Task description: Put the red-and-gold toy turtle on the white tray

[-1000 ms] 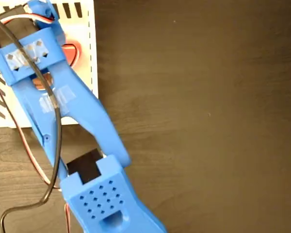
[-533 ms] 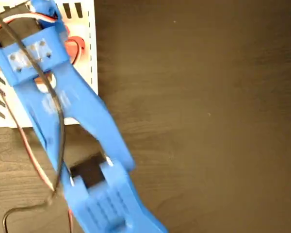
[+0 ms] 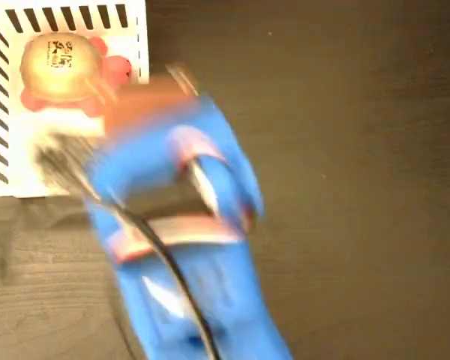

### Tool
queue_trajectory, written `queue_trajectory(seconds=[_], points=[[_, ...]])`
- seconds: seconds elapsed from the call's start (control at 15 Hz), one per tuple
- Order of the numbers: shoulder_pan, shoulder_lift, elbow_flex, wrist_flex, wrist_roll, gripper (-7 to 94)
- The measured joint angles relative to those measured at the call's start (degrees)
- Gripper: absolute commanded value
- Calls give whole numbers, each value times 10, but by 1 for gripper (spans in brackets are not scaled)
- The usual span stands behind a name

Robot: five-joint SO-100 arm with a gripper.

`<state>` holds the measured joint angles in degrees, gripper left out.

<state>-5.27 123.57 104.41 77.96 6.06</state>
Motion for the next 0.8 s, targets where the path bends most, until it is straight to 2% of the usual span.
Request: queue_trajectory(seconds=[0.13,0.33,0.53,0.67,0.8], points=[[39,134,222,-92,-22,0],[37,281,443,-149,-31,0],[27,442,534,-120,-32,0],[21,571,593,-66,-42,0],[24,617,620,-60,-56,0]])
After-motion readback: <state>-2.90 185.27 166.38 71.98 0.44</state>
